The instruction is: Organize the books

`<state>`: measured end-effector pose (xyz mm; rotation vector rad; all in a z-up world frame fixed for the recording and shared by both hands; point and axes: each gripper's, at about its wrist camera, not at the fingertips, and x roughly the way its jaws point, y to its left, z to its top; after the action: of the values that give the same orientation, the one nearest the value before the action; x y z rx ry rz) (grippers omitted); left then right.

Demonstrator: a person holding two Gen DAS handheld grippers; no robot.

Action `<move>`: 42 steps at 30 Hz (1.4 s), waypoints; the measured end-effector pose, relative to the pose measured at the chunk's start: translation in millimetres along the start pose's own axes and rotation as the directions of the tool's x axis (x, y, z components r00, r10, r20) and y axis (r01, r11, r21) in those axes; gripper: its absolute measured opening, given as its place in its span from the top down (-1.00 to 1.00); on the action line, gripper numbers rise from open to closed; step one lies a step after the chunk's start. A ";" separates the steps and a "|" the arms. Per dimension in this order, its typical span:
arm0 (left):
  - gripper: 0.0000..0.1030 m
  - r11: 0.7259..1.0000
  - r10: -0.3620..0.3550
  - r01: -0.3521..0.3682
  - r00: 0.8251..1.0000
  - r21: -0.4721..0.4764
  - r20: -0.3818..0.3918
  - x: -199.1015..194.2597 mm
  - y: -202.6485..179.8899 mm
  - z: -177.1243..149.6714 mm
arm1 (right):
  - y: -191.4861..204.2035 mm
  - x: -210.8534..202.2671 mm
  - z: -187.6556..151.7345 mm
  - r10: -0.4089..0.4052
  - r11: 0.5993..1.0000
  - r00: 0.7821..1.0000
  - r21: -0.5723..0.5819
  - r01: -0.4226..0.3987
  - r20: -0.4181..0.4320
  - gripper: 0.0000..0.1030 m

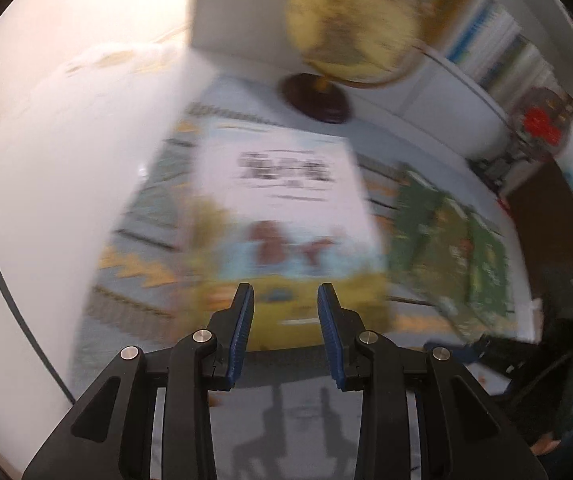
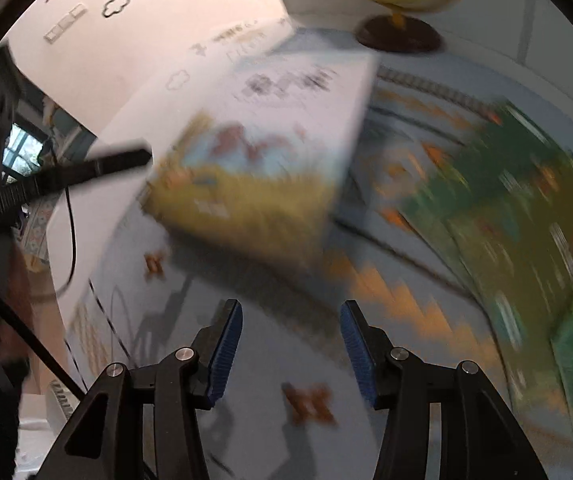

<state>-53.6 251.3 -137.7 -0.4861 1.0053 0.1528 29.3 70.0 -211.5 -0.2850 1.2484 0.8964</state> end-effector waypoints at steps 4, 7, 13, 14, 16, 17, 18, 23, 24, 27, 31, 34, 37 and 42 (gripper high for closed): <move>-0.64 0.995 -0.075 0.077 0.997 0.065 -0.032 21.0 -63.9 7.2 | -51.6 -21.7 -52.4 -0.039 0.991 0.999 0.125 0.040 -0.006 0.04; -0.75 0.978 -0.158 0.165 0.986 0.130 -0.057 39.9 -120.5 6.2 | -97.8 -49.4 -93.3 -0.079 0.966 0.997 0.247 0.074 0.011 0.04; -0.75 0.925 -0.207 0.245 0.966 0.290 -0.155 77.3 -220.3 -3.6 | -187.0 -107.0 -153.1 -0.188 0.867 0.979 0.482 0.129 0.076 0.04; -0.75 0.917 -0.213 0.255 0.963 0.308 -0.164 81.1 -231.7 -5.5 | -196.7 -113.8 -158.6 -0.201 0.851 0.976 0.509 0.130 0.087 0.04; -0.75 0.900 -0.204 0.258 0.962 0.351 -0.181 92.8 -260.0 -9.0 | -220.3 -130.9 -171.0 -0.228 0.818 0.967 0.562 0.126 0.116 0.04; -0.75 0.896 -0.201 0.257 0.962 0.363 -0.183 95.2 -267.3 -10.0 | -230.0 -137.6 -176.1 -0.235 0.807 0.963 0.577 0.120 0.128 0.04; -0.75 0.888 -0.200 0.258 0.962 0.381 -0.186 98.2 -275.9 -10.7 | -240.1 -145.0 -179.9 -0.251 0.795 0.958 0.594 0.124 0.136 0.04; -0.75 0.866 -0.150 0.227 0.968 0.445 -0.202 121.7 -304.2 -9.1 | -263.8 -159.6 -169.9 -0.290 0.788 0.944 0.599 0.142 0.158 0.03; -0.75 0.864 -0.143 0.225 0.967 0.451 -0.209 128.2 -305.6 -9.3 | -265.5 -159.4 -166.9 -0.294 0.788 0.942 0.598 0.143 0.162 0.00; -0.72 0.860 -0.133 0.229 0.963 0.456 -0.233 153.6 -303.0 -13.3 | -277.1 -148.5 -154.7 -0.304 0.779 0.941 0.607 0.154 0.152 -0.03; -0.71 0.876 -0.115 0.219 0.960 0.430 -0.255 176.6 -297.4 -19.3 | -289.4 -132.5 -141.9 -0.266 0.782 0.950 0.612 0.114 0.163 -0.03; -0.67 0.881 -0.131 0.235 0.955 0.410 -0.264 184.6 -296.6 -21.0 | -290.8 -125.0 -132.4 -0.281 0.793 0.945 0.595 0.130 0.167 -0.03; -0.67 0.871 -0.132 0.236 0.957 0.431 -0.258 186.7 -300.4 -22.9 | -290.6 -118.8 -125.9 -0.297 0.808 0.939 0.570 0.150 0.172 -0.03; -0.67 0.866 -0.146 0.247 0.957 0.435 -0.252 188.1 -300.8 -22.4 | -291.5 -107.1 -121.6 -0.324 0.810 0.934 0.554 0.191 0.151 -0.03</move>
<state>132.6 -43.0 -208.9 -0.1624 1.1493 -0.3294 149.8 -240.2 -234.8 0.0991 1.1455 0.3060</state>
